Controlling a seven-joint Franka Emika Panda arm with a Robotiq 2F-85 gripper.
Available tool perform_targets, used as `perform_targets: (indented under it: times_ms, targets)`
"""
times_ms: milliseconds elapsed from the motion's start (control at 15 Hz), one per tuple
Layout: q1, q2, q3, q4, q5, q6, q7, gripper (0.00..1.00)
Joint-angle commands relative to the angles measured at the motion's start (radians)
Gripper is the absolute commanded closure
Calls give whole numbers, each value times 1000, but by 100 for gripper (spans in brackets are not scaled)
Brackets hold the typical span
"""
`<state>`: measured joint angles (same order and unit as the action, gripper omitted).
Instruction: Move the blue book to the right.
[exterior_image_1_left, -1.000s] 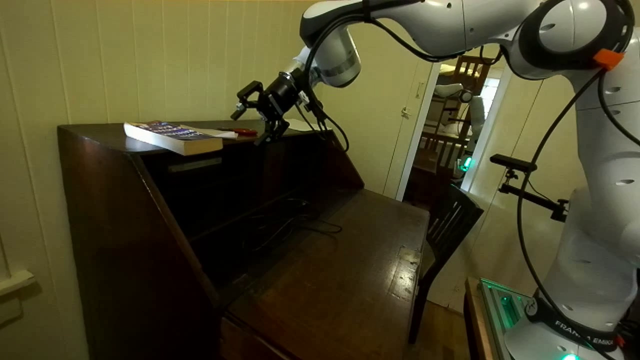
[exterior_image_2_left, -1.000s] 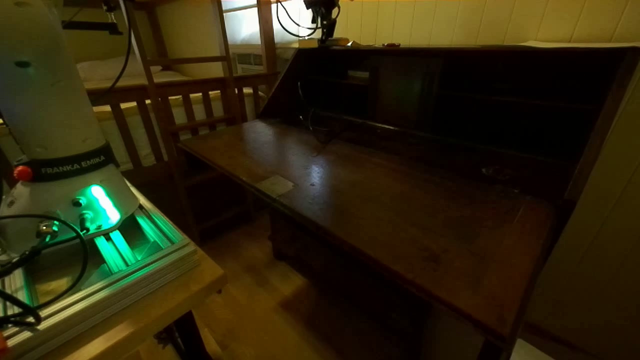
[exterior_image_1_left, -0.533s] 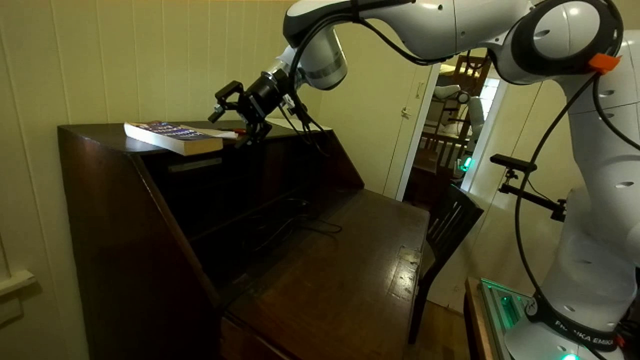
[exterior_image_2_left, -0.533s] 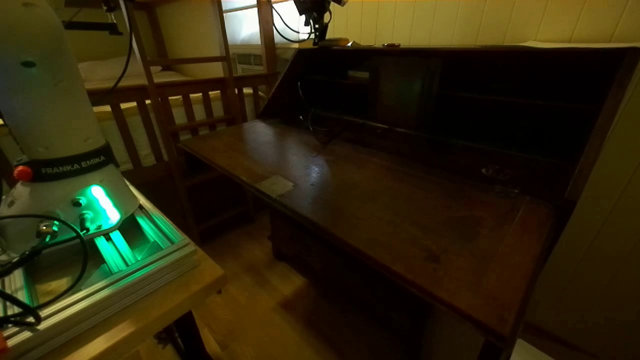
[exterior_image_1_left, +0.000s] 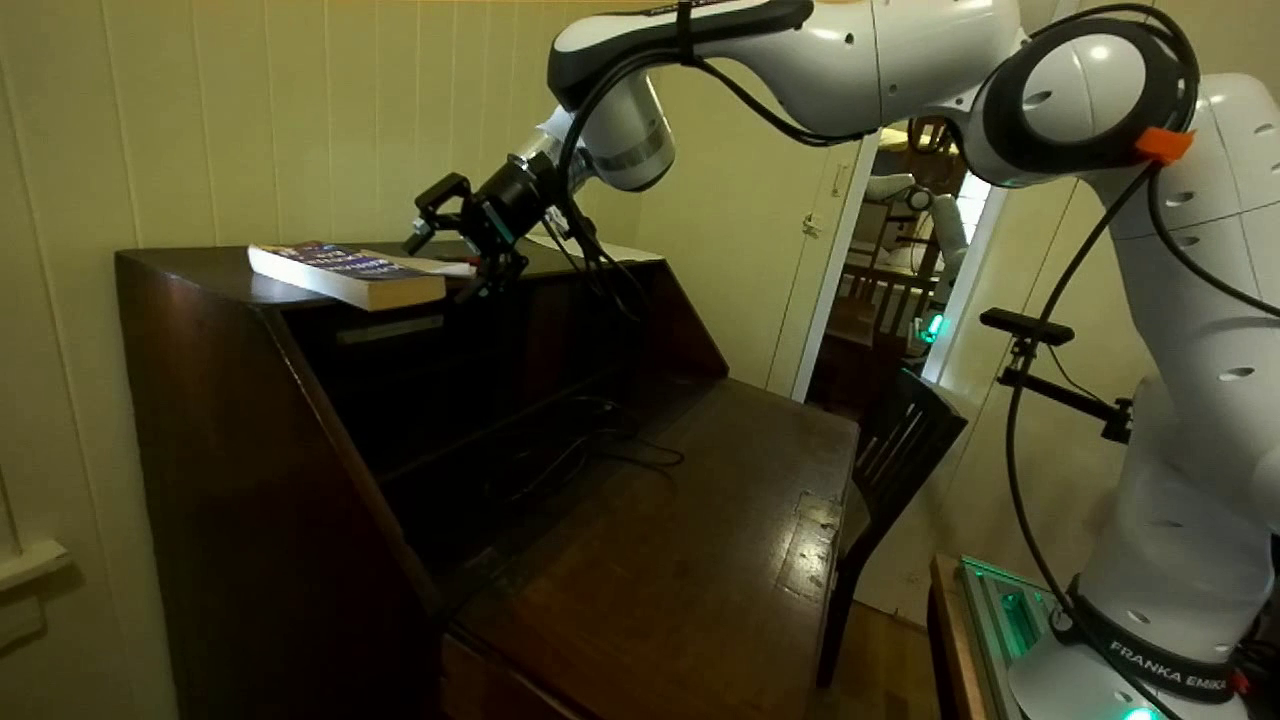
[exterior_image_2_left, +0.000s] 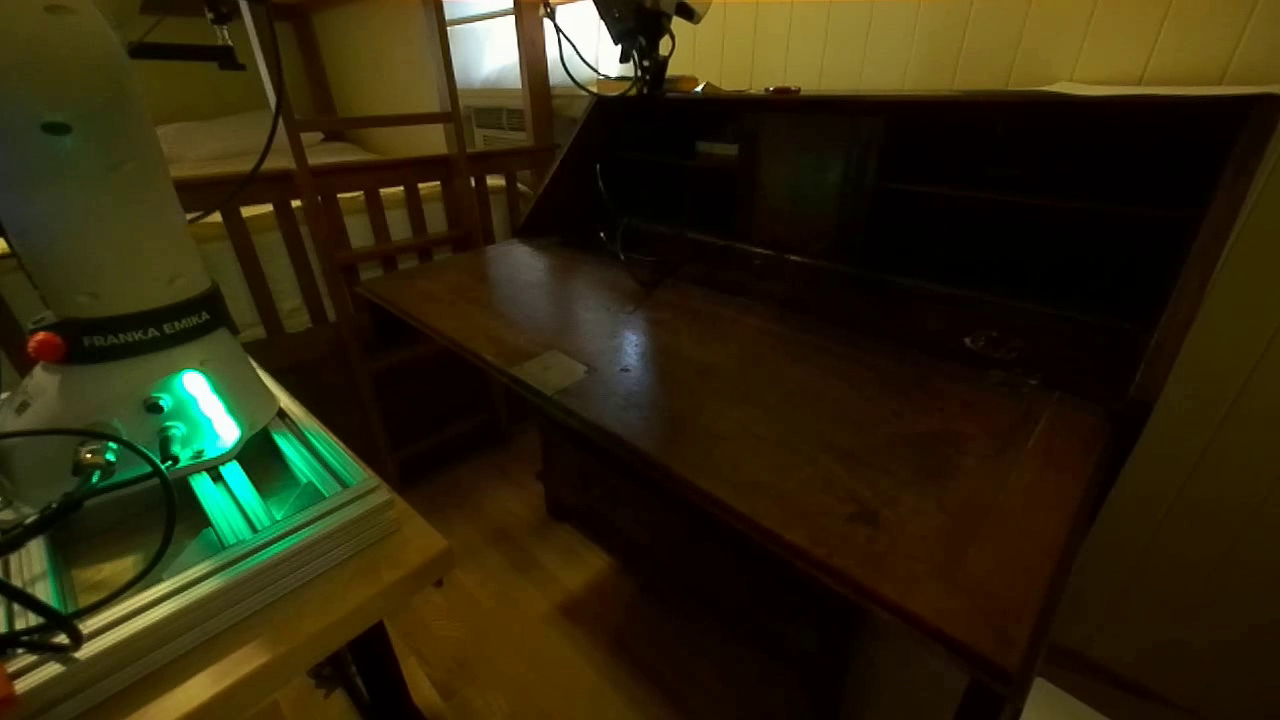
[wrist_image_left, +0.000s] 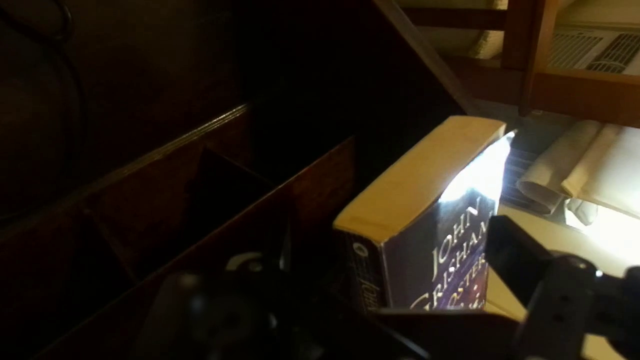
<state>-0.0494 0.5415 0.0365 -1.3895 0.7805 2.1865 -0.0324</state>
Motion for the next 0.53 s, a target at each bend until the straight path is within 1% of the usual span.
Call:
perform_targets:
  times_ms: [0, 333, 400, 467]
  targets:
    - [-14, 76, 19, 122, -29, -36, 20, 0]
    - [-49, 149, 57, 224, 10, -117, -6, 1]
    - [-56, 164, 66, 243, 19, -136, -4, 25]
    - [-59, 175, 70, 259, 18, -152, -3, 25]
